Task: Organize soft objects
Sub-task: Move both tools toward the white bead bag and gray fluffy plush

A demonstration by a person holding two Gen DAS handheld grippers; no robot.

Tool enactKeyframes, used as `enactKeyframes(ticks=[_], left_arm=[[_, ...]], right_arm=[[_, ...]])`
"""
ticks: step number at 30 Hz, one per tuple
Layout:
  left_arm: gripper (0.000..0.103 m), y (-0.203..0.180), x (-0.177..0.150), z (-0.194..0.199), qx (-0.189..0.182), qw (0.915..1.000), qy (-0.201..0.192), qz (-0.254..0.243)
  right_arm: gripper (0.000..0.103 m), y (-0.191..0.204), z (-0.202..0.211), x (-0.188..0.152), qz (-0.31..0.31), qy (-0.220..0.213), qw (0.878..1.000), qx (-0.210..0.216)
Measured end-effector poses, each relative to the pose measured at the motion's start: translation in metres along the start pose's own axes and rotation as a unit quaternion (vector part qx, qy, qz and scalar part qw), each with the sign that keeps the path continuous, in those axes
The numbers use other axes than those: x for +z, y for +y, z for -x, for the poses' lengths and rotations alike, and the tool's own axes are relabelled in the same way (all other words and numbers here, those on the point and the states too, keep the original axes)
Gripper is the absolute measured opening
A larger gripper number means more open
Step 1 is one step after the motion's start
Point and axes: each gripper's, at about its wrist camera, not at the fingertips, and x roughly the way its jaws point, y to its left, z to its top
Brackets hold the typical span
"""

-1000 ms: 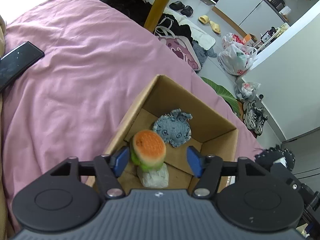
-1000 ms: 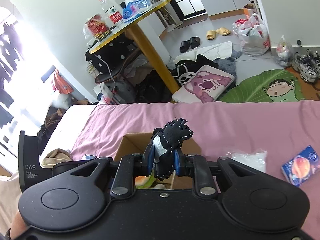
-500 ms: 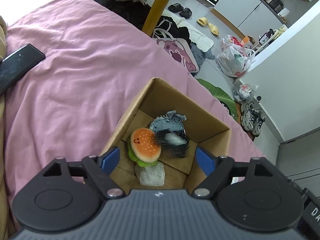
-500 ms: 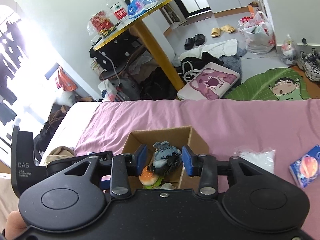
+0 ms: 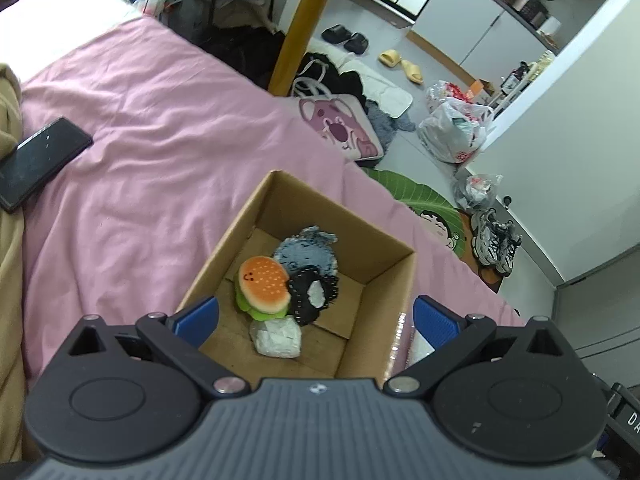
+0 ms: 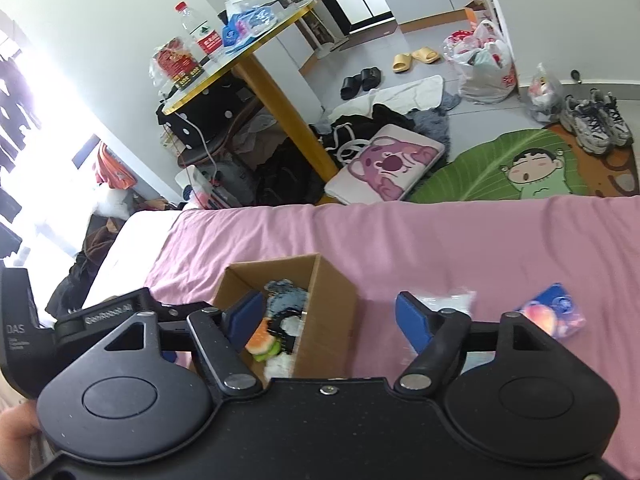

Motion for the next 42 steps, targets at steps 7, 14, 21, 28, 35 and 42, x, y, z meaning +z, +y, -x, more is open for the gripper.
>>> enactKeyframes(ticks=[7,14,21,28,35,42], left_arm=[[0.103,-0.022,-0.01,0.013,-0.008,0.9996,-0.013,-0.024],[0.102,-0.046,-0.022,0.023,-0.01,0.9984,0.0,-0.055],[0.102,-0.062,-0.036,0.029,-0.001,0.9967,0.016,-0.08],[0.102,-0.081,-0.052,0.031,0.002,0.9931,0.038,-0.111],[0.102,-0.105,-0.068,0.034,0.008,0.9881,0.048,-0.146],[0.102,-0.124,-0.083,0.034,0.009,0.984,0.06,-0.167]], right_arm=[[0.089,-0.014,0.02,0.002,0.012,0.008,1.0,-0.002],[0.098,-0.024,0.033,0.001,0.016,0.02,1.0,0.002],[0.099,-0.043,0.045,-0.001,0.007,0.029,1.0,0.004],[0.102,-0.062,0.06,-0.006,-0.004,0.029,1.0,-0.002],[0.102,-0.076,0.065,-0.011,-0.013,0.027,0.999,-0.015],[0.102,-0.098,0.07,-0.024,-0.034,0.034,0.999,-0.02]])
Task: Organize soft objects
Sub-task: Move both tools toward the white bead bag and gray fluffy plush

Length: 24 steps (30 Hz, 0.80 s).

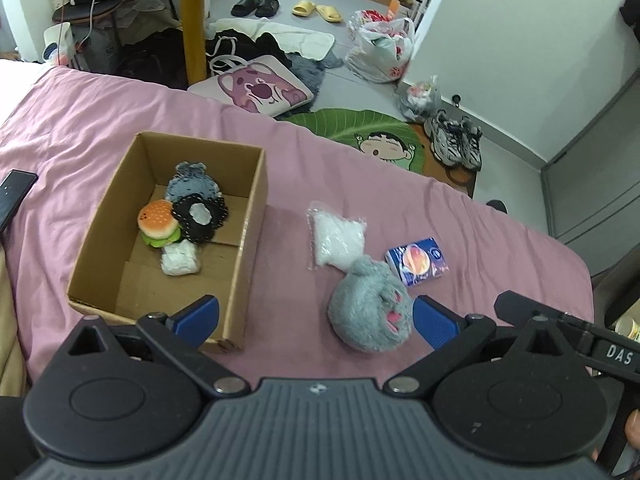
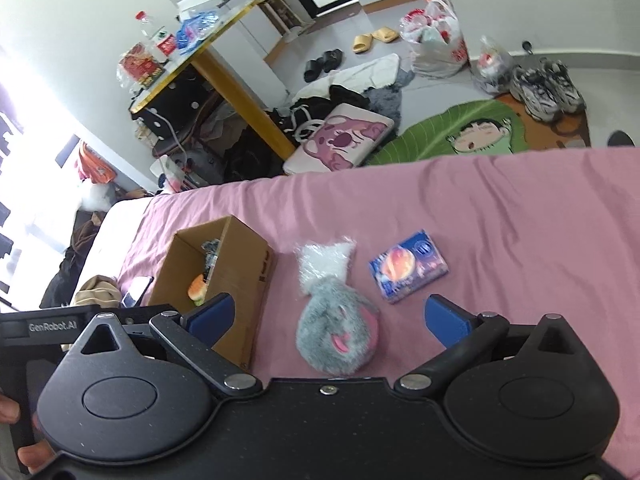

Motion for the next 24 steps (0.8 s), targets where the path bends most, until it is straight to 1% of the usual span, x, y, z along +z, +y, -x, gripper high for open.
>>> enactKeyframes(ticks=[6,8,11,16,20,24], left_arm=[[0.102,-0.017,-0.004,-0.006,-0.003,0.9999,0.006,-0.012],[0.102,-0.02,-0.004,-0.007,-0.002,0.9999,0.002,-0.011],[0.102,-0.025,-0.003,-0.008,-0.005,0.9999,-0.002,-0.009],[0.102,-0.029,0.001,-0.013,-0.007,0.9999,-0.01,0.002],[0.101,-0.032,0.005,-0.02,-0.008,0.9998,-0.017,0.011],[0.1,-0.034,0.009,-0.036,-0.016,0.9996,-0.013,0.02]], right_arm=[[0.102,-0.014,0.003,-0.007,-0.014,0.002,1.0,-0.001],[0.102,-0.017,0.004,-0.007,-0.021,-0.002,1.0,0.002],[0.102,-0.028,0.002,-0.006,-0.048,-0.001,0.999,0.02],[0.102,-0.039,-0.002,-0.006,-0.073,-0.006,0.997,0.021],[0.1,-0.047,-0.008,-0.006,-0.094,-0.011,0.995,0.02],[0.094,-0.055,-0.016,-0.007,-0.115,-0.01,0.993,0.019]])
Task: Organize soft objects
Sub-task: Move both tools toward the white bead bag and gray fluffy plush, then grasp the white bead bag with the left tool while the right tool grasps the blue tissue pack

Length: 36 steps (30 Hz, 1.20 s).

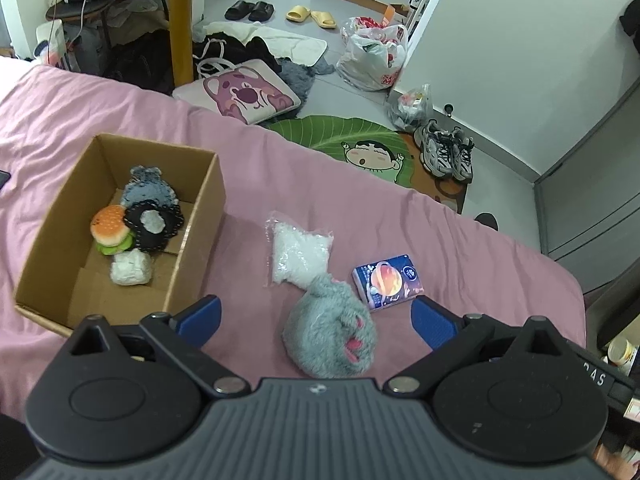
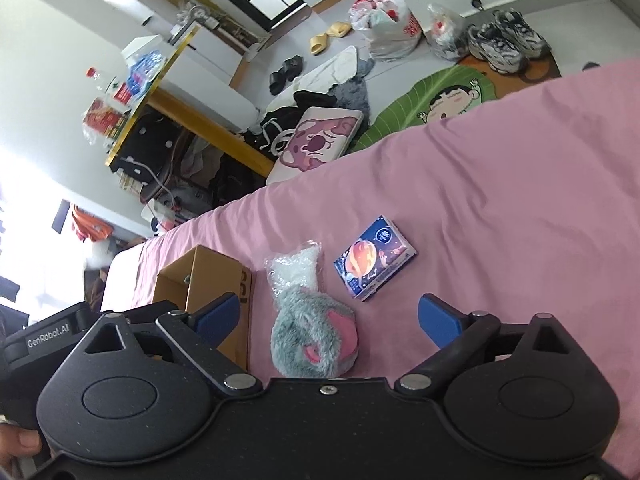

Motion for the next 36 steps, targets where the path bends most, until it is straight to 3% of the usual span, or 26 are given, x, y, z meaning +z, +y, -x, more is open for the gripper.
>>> enactKeyframes(ticks=[4,6,9,14,21,26,36], left_arm=[[0.1,-0.003,0.002,-0.014,-0.003,1.0,-0.001,0.0],[0.099,-0.003,0.003,-0.021,-0.005,1.0,-0.003,0.002],[0.09,-0.001,0.005,-0.032,-0.011,0.9999,0.001,0.008],[0.072,0.004,0.01,-0.053,-0.018,0.9996,0.013,0.017],[0.06,0.011,0.016,-0.085,-0.021,0.999,0.026,0.03],[0.045,0.02,0.019,-0.108,-0.011,0.9983,0.037,0.043],[0.041,0.036,0.025,-0.147,0.017,0.9964,0.055,0.062]], right_arm=[[0.086,-0.007,-0.006,0.002,-0.018,-0.001,1.0,0.0],[0.078,-0.01,-0.01,0.002,-0.026,-0.001,1.0,0.002],[0.066,-0.013,-0.016,0.003,-0.035,0.004,0.999,0.002],[0.063,-0.018,-0.025,0.002,-0.052,0.01,0.999,-0.003],[0.06,-0.018,-0.045,0.004,-0.062,0.022,0.998,-0.02],[0.059,-0.019,-0.061,0.009,-0.063,0.031,0.997,-0.029],[0.06,-0.03,-0.087,0.013,-0.078,0.057,0.994,-0.048]])
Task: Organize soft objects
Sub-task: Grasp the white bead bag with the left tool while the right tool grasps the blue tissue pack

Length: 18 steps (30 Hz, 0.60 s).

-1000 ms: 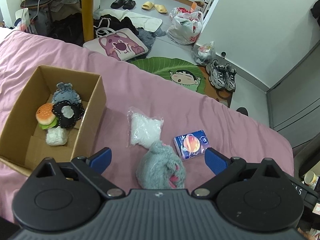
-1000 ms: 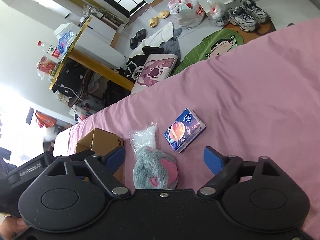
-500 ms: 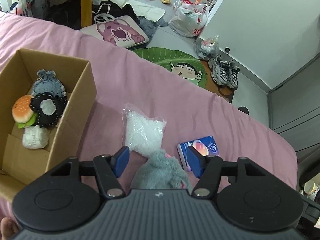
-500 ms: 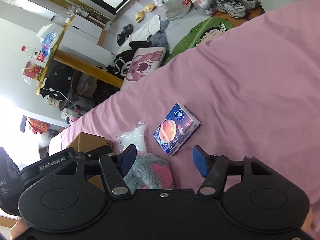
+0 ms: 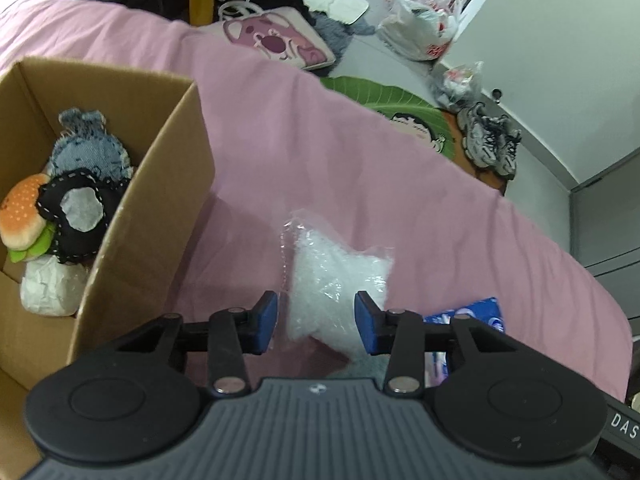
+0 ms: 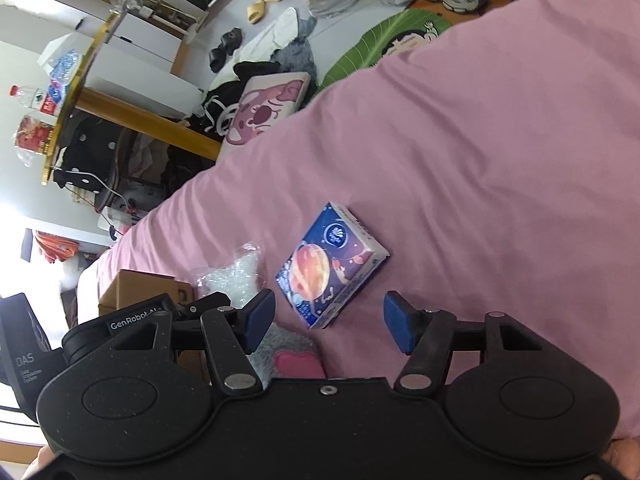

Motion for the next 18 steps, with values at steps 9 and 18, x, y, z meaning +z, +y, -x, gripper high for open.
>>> enactKeyframes(ticks=[9,18], left_arm=[[0.045,0.011,0.004,-0.019,-0.032,0.9989,0.011,0.033],[0.032,0.02,0.004,-0.019,-0.075,0.9947,0.016,0.068]], right_arm=[[0.06,0.0,-0.018,0.006,-0.015,0.005,1.0,-0.002],[0.057,0.001,-0.027,0.009,-0.017,-0.012,1.0,-0.005]])
